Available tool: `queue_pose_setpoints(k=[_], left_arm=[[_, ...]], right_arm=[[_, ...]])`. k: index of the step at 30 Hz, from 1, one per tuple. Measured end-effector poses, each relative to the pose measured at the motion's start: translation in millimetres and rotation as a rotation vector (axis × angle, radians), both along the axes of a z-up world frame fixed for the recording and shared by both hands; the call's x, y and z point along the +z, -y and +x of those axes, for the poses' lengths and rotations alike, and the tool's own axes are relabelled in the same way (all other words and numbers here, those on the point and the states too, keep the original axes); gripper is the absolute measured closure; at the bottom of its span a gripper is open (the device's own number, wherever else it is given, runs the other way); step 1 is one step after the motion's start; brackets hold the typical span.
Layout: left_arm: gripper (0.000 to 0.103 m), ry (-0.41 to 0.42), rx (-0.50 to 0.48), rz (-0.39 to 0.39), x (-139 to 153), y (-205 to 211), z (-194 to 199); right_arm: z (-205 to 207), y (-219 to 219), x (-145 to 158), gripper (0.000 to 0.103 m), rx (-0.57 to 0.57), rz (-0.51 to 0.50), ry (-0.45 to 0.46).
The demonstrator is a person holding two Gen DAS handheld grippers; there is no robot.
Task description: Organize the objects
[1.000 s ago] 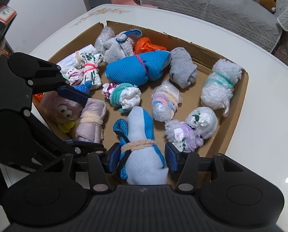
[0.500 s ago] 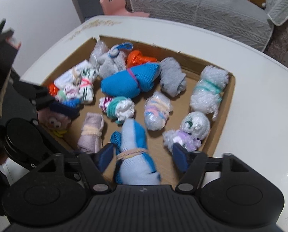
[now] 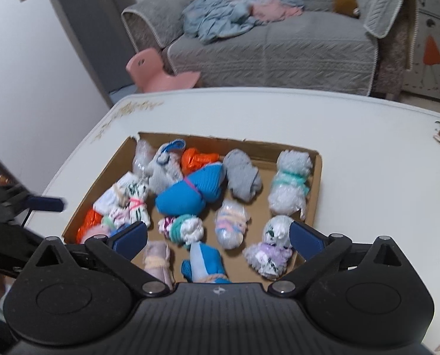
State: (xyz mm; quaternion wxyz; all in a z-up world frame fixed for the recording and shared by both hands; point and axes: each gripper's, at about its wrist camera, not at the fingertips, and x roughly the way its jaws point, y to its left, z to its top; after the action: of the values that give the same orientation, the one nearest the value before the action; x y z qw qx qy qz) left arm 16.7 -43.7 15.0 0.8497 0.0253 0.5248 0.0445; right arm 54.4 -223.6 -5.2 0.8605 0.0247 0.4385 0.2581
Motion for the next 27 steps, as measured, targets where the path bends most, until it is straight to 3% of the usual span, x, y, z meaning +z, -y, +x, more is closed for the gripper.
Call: queue_pose_setpoints(k=[4, 16, 27], left_arm=[[0.001, -0.021, 0.036, 0.041, -1.9, -4.7, -2.8], [0.001, 0.019, 0.014, -0.005, -6.6, -6.7, 13.1], [0.001, 0.038, 0.052, -0.015, -6.1, -9.0, 11.5]], right_arm=[[-0.1, -3.8, -2.2, 0.001, -0.030, -0.001, 0.013], [-0.2, -22.9, -8.1, 0.001, 0.047, -0.062, 0.029], [-2.9, -20.3, -8.2, 0.001, 0.043, -0.080, 0.038]])
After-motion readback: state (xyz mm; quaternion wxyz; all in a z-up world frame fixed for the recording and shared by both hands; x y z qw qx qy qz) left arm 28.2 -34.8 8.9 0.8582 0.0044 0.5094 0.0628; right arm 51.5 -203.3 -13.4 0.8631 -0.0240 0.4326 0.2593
